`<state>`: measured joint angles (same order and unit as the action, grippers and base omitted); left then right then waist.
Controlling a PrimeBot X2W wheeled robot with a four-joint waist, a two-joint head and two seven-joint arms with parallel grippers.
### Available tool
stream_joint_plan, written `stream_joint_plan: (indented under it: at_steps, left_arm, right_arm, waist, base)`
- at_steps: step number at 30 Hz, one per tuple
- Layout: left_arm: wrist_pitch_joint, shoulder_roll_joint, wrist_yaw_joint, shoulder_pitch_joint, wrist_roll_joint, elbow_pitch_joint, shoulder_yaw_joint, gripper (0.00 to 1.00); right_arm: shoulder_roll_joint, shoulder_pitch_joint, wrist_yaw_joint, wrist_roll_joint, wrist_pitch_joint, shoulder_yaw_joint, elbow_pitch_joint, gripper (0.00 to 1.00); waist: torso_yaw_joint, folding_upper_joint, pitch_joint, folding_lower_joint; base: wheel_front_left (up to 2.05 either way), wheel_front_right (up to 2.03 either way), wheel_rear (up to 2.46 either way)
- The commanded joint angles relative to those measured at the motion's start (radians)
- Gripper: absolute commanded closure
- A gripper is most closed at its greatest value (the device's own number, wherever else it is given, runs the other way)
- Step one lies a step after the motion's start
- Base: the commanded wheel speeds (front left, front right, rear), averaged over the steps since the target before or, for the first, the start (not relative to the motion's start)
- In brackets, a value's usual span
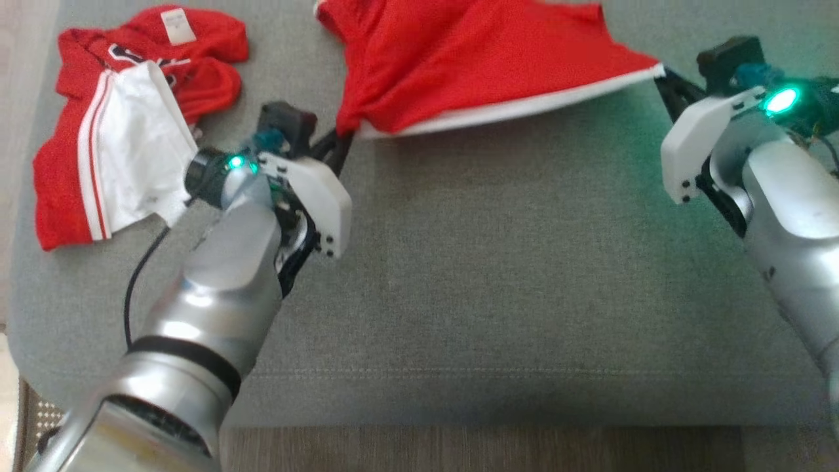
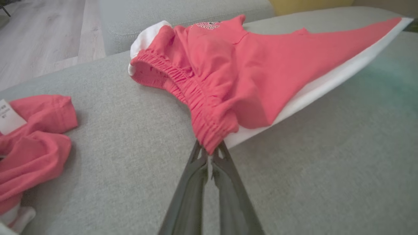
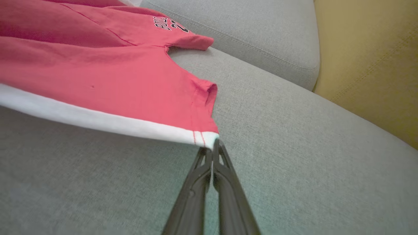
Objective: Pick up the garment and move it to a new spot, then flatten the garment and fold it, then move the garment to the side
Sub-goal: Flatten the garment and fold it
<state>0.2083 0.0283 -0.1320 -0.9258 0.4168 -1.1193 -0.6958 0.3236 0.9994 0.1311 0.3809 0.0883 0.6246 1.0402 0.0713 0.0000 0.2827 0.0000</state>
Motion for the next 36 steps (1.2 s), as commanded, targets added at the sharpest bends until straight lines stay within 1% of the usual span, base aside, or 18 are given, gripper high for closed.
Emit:
stream_joint_plan:
  at_steps: [1, 14, 15, 21, 30, 36]
  left_arm:
    - [-0.004, 0.044, 0.002, -0.007, 0.013, 0.031, -0.007, 1.0]
    - [-0.032, 0.128, 0.001, 0.115, 0.088, 0.123, -0.185, 1.0]
    - [-0.032, 0.128, 0.001, 0.115, 0.088, 0.123, -0.185, 1.0]
    - [-0.034, 0.151, 0.001, 0.166, 0.104, 0.163, -0.247, 1.0]
    - [-0.034, 0.174, 0.002, 0.251, 0.115, 0.222, -0.295, 1.0]
    - [-0.046, 0.192, 0.016, 0.319, 0.124, 0.282, -0.311, 1.0]
  right_arm:
    - [0.027, -0.014, 0.0, 0.034, -0.02, 0.044, -0.042, 1.0]
    - [0.213, -0.089, 0.0, 0.271, -0.163, 0.323, -0.207, 1.0]
    - [0.213, -0.089, 0.0, 0.271, -0.163, 0.323, -0.207, 1.0]
    - [0.314, -0.13, 0.0, 0.362, -0.225, 0.436, -0.275, 1.0]
    - [0.465, -0.181, 0.0, 0.503, -0.351, 0.577, -0.414, 1.0]
    - [0.55, -0.215, 0.0, 0.57, -0.451, 0.618, -0.507, 1.0]
  waist:
    - [0.0, 0.0, -0.029, 0.0]
    - [0.002, 0.0, -0.109, 0.0]
    - [0.002, 0.0, -0.109, 0.0]
    - [0.013, 0.0, -0.164, 0.0]
    - [0.013, 0.0, -0.249, 0.0]
    - [0.004, 0.0, -0.295, 0.0]
  base:
    - [0.0, 0.0, 0.0]
    - [0.0, 0.0, 0.0]
    - [0.0, 0.0, 0.0]
    - [0.0, 0.0, 0.0]
    - [0.0, 0.0, 0.0]
    - [0.0, 0.0, 0.0]
